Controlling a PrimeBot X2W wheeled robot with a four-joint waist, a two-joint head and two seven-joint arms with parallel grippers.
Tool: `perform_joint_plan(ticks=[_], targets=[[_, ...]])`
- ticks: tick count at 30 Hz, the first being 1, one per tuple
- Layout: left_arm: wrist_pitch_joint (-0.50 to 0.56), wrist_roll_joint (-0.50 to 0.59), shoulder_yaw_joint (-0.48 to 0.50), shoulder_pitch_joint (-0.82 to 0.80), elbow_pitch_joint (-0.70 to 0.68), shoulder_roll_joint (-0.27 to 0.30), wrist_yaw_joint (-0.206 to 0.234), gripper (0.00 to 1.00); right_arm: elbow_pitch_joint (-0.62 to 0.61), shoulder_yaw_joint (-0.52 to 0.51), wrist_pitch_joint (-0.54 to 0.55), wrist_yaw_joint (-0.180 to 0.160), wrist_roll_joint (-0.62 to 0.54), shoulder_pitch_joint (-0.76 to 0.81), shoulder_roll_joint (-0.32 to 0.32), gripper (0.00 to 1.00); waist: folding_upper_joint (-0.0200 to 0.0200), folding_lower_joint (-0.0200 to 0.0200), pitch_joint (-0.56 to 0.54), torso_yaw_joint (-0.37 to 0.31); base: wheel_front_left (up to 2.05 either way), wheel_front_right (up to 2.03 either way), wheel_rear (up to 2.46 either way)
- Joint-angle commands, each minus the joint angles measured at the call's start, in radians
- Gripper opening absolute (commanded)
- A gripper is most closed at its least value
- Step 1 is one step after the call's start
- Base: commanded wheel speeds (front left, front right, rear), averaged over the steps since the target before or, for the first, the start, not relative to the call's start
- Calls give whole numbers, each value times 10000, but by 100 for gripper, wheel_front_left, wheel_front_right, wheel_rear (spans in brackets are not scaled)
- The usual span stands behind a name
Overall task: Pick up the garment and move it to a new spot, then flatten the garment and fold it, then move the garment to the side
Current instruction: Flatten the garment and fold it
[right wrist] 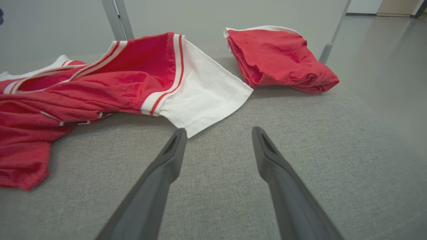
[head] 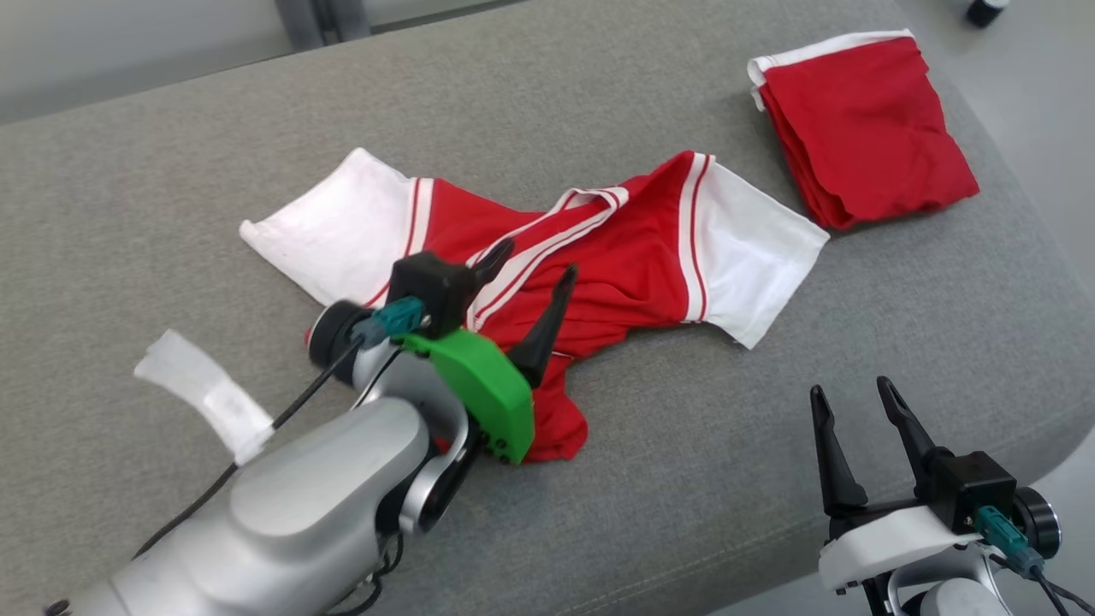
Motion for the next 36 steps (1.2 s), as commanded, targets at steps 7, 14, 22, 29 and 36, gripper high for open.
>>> perform_joint_plan(ticks=[7,14,22,29,36], targets=[[0,-513,-10,1556,-669,1179,378,100,-94,-48,1,-8,-186,386,-150,100,0,0,-1080,1429,0,0,0],[89,-1010,-21,1838,682,775,-364,100,-63,67,1,-9,-145,160,-247,100,0,0,-920,1528,0,0,0],[43,-1366,198,1438,2656,280,-1196,100,-38,118,1,-9,-118,91,-280,100,0,0,-742,1359,0,0,0],[-87,-1861,680,1204,4191,-24,-1718,100,-16,222,1,-8,-104,-26,-258,100,0,0,-593,1142,0,0,0],[37,-2201,880,1024,5272,-323,-2218,77,-25,214,1,-8,-95,-96,-296,100,0,0,-471,1006,0,0,0]])
